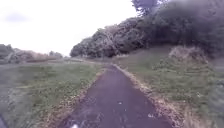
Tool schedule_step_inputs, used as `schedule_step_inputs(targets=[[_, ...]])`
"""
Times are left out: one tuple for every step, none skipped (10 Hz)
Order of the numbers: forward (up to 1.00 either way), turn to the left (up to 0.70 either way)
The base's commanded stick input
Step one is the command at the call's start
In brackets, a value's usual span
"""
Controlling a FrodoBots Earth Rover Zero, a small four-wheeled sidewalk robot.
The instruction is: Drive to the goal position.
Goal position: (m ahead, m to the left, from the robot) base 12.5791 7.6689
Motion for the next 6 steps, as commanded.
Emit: schedule_step_inputs(targets=[[0.60,0.00],[0.60,0.00],[0.60,0.00],[0.60,0.00],[0.60,0.00],[0.60,0.00]])
